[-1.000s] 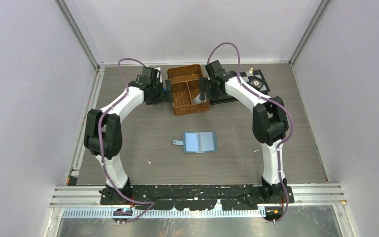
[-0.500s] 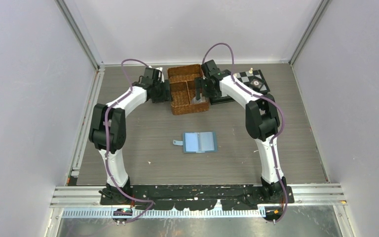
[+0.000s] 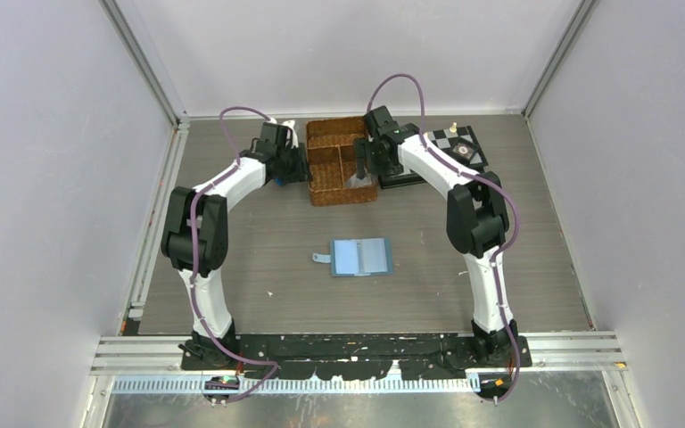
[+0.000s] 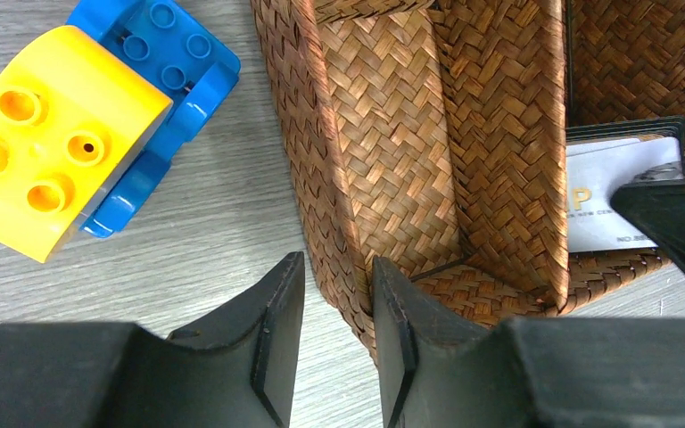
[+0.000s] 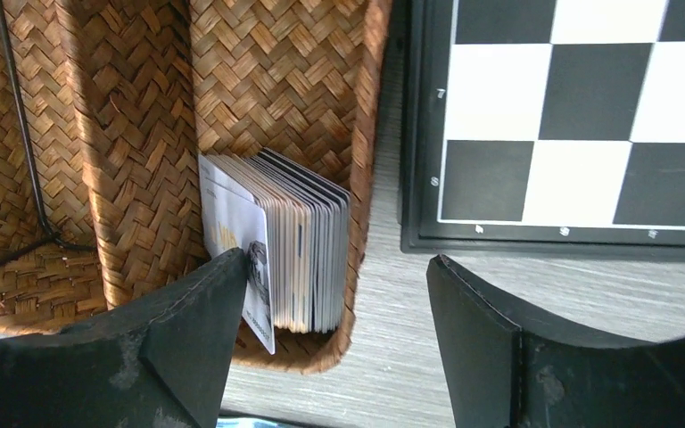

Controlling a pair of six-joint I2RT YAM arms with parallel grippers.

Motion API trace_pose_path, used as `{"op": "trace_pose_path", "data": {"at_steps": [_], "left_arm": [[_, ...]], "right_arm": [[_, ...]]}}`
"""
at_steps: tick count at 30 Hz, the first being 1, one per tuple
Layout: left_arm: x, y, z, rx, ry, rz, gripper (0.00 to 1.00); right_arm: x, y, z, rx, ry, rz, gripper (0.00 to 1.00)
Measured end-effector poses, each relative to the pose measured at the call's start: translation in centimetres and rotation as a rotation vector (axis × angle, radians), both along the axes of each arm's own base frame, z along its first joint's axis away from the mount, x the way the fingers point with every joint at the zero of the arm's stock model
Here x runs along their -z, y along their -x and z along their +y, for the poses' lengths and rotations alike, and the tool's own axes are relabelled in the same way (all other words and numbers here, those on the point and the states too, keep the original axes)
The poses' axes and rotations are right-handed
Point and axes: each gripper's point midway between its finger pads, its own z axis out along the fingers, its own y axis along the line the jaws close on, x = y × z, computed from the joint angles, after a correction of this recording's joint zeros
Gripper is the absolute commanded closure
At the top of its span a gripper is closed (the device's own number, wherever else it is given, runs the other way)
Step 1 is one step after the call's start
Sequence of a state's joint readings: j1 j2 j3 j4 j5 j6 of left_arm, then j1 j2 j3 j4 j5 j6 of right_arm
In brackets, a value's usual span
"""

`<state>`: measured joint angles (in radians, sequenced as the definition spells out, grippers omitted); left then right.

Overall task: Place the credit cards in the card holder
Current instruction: Pick up the credit card from the storage box.

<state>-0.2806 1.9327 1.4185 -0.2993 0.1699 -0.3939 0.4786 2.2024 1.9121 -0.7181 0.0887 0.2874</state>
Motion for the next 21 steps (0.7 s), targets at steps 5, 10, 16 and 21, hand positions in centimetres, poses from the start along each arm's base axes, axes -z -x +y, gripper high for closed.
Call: {"op": "trace_pose_path", "data": {"at_steps": [5,10,16,21], "left_arm": [[0.0,0.0,-0.1,0.002,0.006,0.000,0.67],[0.0,0.0,-0.1,-0.002,0.014,0.002,0.68],[0.1,0.0,-0.2,-0.004,0.022,0.002,0.69],[0.0,0.0,-0.2,-0.004,0.023,0.002,0.69]], "right_arm": [[-1.6,0.1,-0.9,0.020,0.018,-0.023,0.31],[-1.9,0.1,-1.0,0.018,0.017,-0.026,0.50],[-1.4,0.6,-1.6,0.023,0.031,0.002,0.62],[-1.4,0.7,-1.5,0.020,0.027,0.005,0.62]]}}
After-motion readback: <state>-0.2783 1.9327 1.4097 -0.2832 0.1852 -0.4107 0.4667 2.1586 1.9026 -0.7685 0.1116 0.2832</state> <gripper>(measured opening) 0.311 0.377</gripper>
